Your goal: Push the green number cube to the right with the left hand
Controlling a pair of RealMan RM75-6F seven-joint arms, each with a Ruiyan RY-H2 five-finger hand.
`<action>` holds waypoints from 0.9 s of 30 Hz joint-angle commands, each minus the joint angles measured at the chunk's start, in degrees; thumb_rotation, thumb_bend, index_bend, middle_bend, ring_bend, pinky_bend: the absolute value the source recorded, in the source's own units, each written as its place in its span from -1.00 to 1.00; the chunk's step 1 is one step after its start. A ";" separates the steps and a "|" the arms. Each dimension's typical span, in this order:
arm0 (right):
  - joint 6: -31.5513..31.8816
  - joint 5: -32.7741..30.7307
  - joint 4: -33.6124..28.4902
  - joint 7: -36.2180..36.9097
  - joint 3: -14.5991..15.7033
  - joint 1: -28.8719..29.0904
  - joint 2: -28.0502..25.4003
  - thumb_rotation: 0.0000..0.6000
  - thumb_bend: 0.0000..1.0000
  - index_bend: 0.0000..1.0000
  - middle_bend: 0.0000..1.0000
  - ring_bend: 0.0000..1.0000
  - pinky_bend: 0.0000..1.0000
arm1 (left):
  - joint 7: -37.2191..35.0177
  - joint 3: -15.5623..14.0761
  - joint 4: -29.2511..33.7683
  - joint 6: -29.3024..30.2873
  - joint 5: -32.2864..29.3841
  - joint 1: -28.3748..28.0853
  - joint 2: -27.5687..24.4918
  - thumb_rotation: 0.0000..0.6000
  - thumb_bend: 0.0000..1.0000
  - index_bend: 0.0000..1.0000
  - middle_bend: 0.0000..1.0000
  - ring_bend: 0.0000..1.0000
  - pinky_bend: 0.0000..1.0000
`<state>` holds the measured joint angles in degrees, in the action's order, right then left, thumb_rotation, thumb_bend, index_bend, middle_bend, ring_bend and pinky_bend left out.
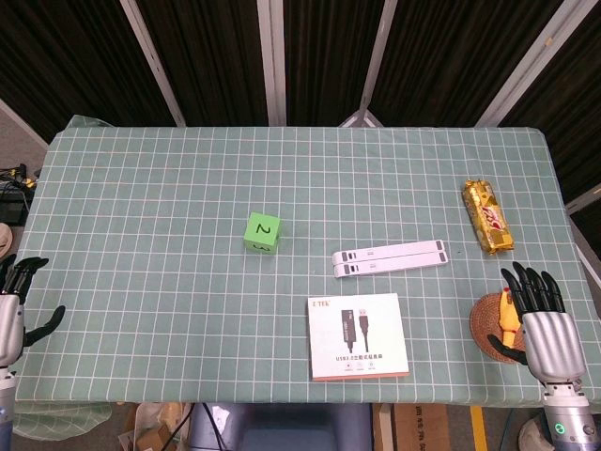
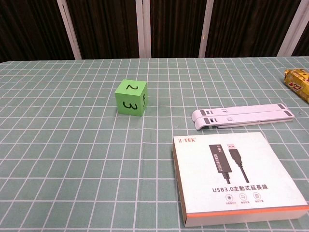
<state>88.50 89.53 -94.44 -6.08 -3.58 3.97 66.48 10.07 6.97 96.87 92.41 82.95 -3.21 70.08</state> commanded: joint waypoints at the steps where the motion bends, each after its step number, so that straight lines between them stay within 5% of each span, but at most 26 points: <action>1: -0.05 -0.11 0.09 0.10 -0.04 -0.01 -0.05 1.00 -0.85 -0.89 -1.00 -1.00 -1.00 | -0.05 -0.03 0.09 0.03 -0.03 0.06 -0.07 1.00 -0.38 -0.57 -0.65 -0.81 -0.70; 20: -3.01 -1.46 -0.14 -0.58 0.32 0.83 -0.20 1.00 -0.86 -0.89 -1.00 -1.00 -1.00 | -0.51 -0.04 0.54 -0.95 -0.56 -0.10 -0.30 1.00 -0.38 -0.60 -0.64 -0.81 -0.70; 27: -2.45 -1.35 -1.00 -1.21 0.46 0.45 -0.42 1.00 -0.85 -0.89 -1.00 -1.00 -1.00 | -0.38 2.52 -0.79 -5.74 -3.89 -3.09 -2.22 1.00 -0.35 -0.65 -0.46 -0.67 -0.47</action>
<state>86.09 88.17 -95.40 -7.24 -3.15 4.43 66.07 9.12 8.07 96.46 89.49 81.16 -4.59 69.17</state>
